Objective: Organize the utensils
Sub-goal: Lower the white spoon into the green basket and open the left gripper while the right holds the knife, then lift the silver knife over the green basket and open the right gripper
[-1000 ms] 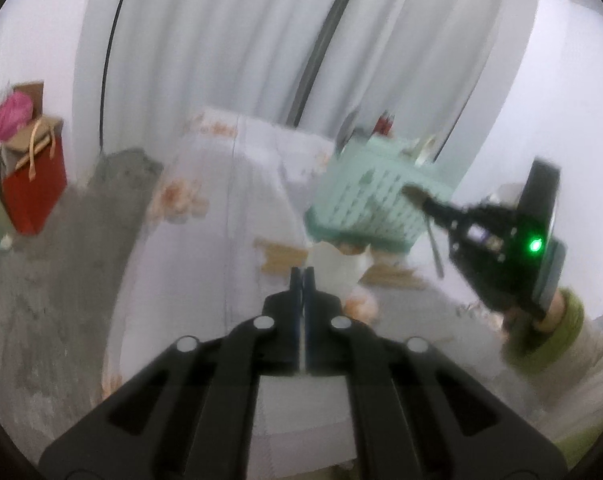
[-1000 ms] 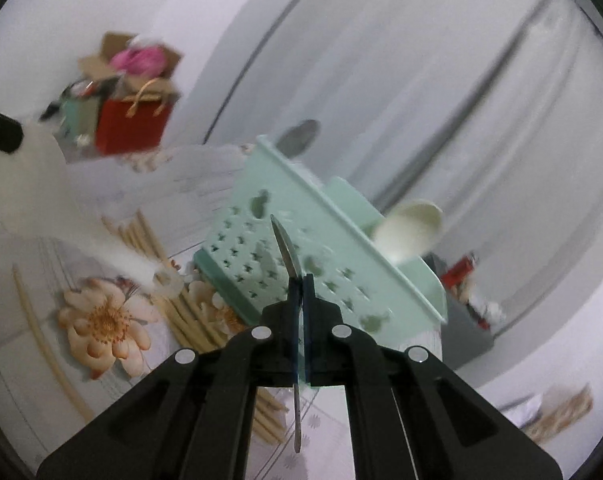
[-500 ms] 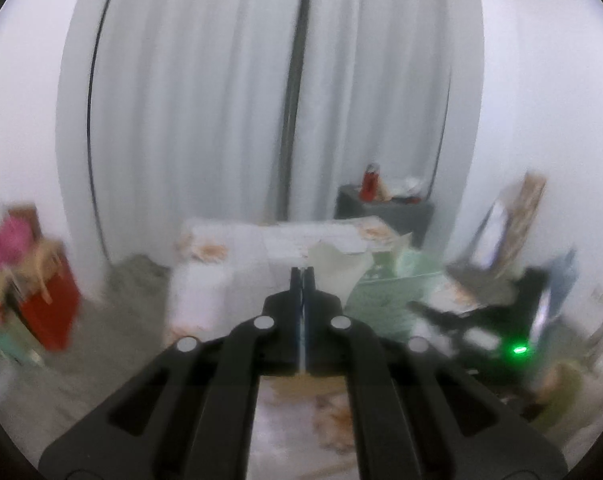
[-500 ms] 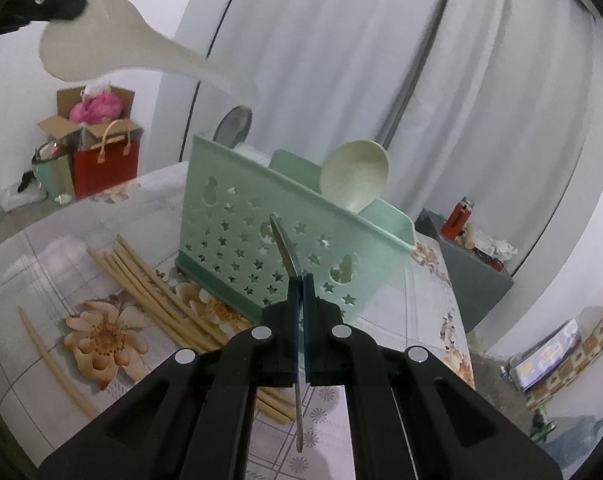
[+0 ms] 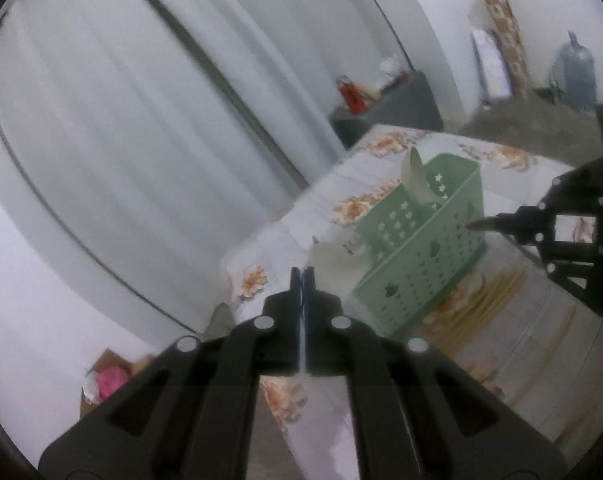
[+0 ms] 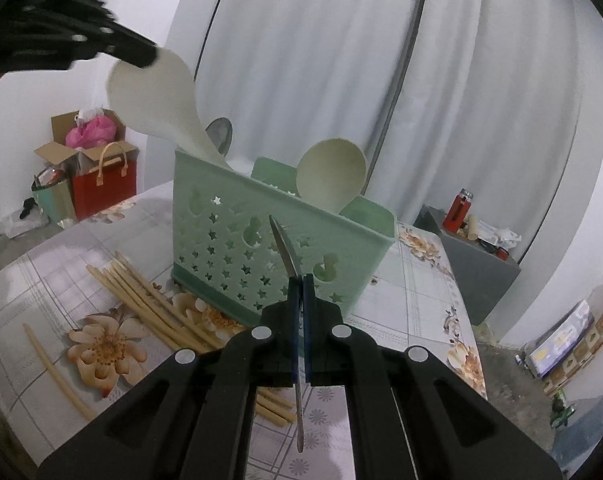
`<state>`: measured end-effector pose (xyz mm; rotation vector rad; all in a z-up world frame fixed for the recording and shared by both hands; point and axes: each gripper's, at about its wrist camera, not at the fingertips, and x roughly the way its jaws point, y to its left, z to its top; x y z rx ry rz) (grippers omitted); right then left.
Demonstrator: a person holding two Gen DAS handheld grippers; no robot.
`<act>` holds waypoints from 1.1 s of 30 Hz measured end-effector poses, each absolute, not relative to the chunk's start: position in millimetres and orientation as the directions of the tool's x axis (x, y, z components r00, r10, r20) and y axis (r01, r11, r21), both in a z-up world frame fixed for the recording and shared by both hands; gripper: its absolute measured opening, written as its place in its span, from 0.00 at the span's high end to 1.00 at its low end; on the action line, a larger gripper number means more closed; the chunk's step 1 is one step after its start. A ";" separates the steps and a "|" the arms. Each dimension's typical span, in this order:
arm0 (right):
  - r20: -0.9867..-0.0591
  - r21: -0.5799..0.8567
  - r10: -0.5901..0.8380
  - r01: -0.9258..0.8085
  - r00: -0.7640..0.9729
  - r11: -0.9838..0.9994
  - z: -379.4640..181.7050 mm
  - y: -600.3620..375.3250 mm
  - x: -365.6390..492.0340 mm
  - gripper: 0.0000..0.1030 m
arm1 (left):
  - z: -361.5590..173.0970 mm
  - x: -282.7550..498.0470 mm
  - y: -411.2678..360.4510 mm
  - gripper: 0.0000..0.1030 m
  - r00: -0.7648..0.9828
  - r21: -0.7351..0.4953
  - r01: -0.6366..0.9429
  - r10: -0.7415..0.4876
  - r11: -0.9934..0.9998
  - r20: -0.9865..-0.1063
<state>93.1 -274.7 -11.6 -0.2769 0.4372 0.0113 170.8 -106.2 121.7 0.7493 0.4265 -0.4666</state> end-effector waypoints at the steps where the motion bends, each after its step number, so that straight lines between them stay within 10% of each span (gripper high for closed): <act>1: -0.418 -0.260 -0.048 -0.069 0.907 0.963 -11.3 -275.3 92.5 0.98 | 124.8 175.0 -109.8 1.00 0.799 0.537 0.562 -0.245 0.629 -0.549; 12: -0.413 -0.215 -0.039 -0.056 0.910 0.975 -5.8 -281.3 87.9 0.98 | 143.8 233.6 -114.5 0.97 0.651 0.199 0.646 -0.395 0.737 -0.648; 16: -0.409 -0.207 -0.034 -0.057 0.912 0.977 -2.4 -281.9 84.8 0.98 | 140.7 246.6 -85.6 0.59 0.652 -0.037 0.574 -0.483 0.818 -0.584; 33: -0.232 0.132 0.194 -0.167 0.953 0.977 85.9 -348.2 77.8 0.98 | 59.7 164.0 -2.1 0.33 0.711 -0.220 0.399 -0.451 0.890 -0.539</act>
